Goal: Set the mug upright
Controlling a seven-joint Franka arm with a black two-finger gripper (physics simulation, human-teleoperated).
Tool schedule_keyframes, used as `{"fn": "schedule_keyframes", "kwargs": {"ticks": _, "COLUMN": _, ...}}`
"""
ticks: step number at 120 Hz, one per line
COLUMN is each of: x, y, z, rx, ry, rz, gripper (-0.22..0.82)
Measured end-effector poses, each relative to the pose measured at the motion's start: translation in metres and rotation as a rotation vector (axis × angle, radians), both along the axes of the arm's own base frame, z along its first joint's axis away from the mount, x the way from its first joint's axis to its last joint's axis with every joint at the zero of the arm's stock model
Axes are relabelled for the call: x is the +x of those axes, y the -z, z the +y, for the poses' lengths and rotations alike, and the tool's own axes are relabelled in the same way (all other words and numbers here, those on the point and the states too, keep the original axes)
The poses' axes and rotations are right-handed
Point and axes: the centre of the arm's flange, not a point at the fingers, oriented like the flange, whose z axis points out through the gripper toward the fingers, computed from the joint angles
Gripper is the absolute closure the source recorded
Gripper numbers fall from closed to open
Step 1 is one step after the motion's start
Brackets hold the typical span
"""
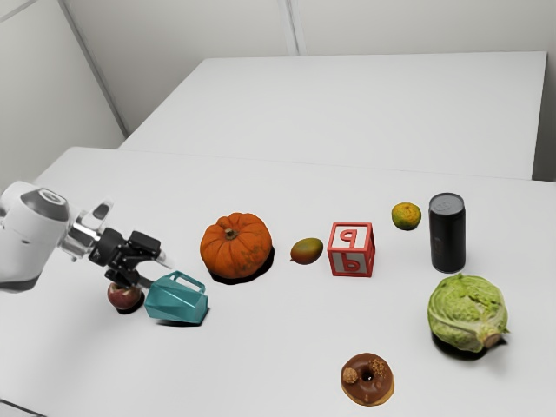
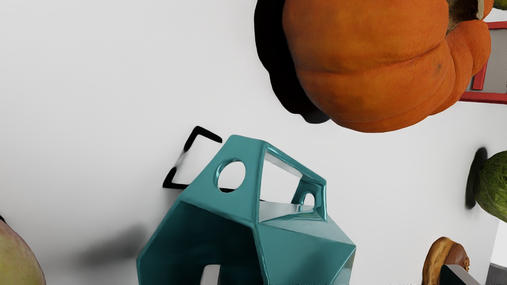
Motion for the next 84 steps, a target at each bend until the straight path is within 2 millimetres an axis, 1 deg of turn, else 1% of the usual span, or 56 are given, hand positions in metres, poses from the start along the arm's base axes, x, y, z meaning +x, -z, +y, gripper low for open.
{"fn": "schedule_keyframes", "kwargs": {"ticks": 11, "x": -0.006, "y": 0.005, "z": 0.003, "rx": -0.031, "ry": -0.021, "rz": -0.033, "gripper": 0.0}}
{"fn": "schedule_keyframes", "kwargs": {"ticks": 21, "x": -0.011, "y": 0.011, "z": 0.001, "rx": -0.06, "ry": -0.036, "rz": -0.057, "gripper": 0.0}}
{"fn": "schedule_keyframes", "kwargs": {"ticks": 39, "x": -0.011, "y": 0.015, "z": -0.008, "rx": -0.1, "ry": -0.036, "rz": -0.103, "gripper": 0.0}}
{"fn": "schedule_keyframes", "kwargs": {"ticks": 43, "x": -0.012, "y": 0.017, "z": -0.01, "rx": -0.107, "ry": -0.035, "rz": -0.111, "gripper": 0.02}}
{"fn": "schedule_keyframes", "kwargs": {"ticks": 49, "x": -0.013, "y": 0.018, "z": -0.011, "rx": -0.115, "ry": -0.035, "rz": -0.123, "gripper": 0.09}}
{"fn": "schedule_keyframes", "kwargs": {"ticks": 62, "x": -0.015, "y": 0.019, "z": -0.011, "rx": -0.124, "ry": -0.034, "rz": -0.147, "gripper": 0.36}}
{"fn": "schedule_keyframes", "kwargs": {"ticks": 68, "x": -0.016, "y": 0.019, "z": -0.01, "rx": -0.126, "ry": -0.031, "rz": -0.159, "gripper": 0.47}}
{"fn": "schedule_keyframes", "kwargs": {"ticks": 75, "x": -0.017, "y": 0.016, "z": -0.009, "rx": -0.133, "ry": -0.026, "rz": -0.173, "gripper": 0.56}}
{"fn": "schedule_keyframes", "kwargs": {"ticks": 84, "x": -0.018, "y": 0.014, "z": -0.006, "rx": -0.144, "ry": -0.024, "rz": -0.19, "gripper": 0.64}}
